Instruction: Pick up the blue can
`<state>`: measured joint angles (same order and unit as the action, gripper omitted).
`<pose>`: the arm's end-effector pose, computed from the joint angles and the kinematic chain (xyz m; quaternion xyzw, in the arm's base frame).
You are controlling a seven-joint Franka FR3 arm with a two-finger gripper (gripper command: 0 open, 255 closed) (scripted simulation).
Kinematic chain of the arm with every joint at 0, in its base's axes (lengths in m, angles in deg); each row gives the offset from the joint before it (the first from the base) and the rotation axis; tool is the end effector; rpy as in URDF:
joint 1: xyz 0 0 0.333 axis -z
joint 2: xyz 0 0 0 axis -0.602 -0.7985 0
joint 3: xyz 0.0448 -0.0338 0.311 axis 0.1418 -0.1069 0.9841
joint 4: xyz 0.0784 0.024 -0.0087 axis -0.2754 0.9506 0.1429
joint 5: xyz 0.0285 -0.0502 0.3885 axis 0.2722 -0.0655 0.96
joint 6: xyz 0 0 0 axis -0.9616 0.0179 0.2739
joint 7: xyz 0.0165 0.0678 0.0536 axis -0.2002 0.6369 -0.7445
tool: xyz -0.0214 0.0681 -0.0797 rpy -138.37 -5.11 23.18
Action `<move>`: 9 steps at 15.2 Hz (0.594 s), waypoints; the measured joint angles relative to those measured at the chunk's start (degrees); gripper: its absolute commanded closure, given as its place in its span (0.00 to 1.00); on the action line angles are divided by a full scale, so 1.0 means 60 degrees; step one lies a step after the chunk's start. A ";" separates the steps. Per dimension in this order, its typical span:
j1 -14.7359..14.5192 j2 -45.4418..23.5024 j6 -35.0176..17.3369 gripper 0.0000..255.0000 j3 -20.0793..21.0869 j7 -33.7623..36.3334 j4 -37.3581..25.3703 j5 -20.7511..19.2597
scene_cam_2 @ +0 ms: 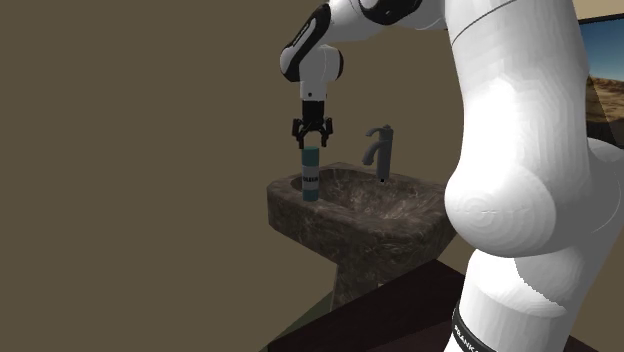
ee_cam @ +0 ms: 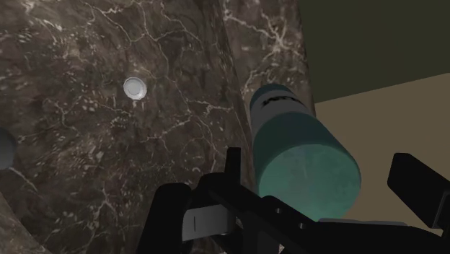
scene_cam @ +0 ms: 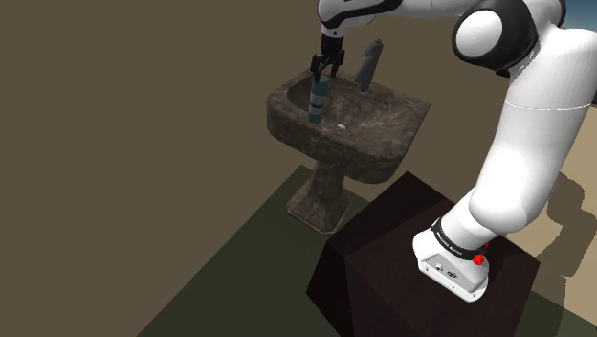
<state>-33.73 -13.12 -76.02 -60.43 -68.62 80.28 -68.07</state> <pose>0.6685 -0.1046 0.4208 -1.0000 0.0019 -0.0039 0.0018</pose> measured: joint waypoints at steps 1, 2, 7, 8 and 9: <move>0.0010 -0.0072 -0.0096 0.00 0.0002 -0.0016 0.0026 0.0012; 0.0017 -0.0112 -0.0215 0.00 0.0003 -0.0030 0.0106 0.0020; 0.0018 -0.0311 -0.0685 1.00 0.0018 -0.0044 0.0381 0.0050; 0.0015 -0.0313 -0.0707 1.00 0.0019 -0.0041 0.0392 0.0051; 0.0015 -0.0319 -0.0715 1.00 0.0020 -0.0041 0.0389 0.0052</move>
<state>-33.64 -15.04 -80.31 -60.31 -68.87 82.61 -67.76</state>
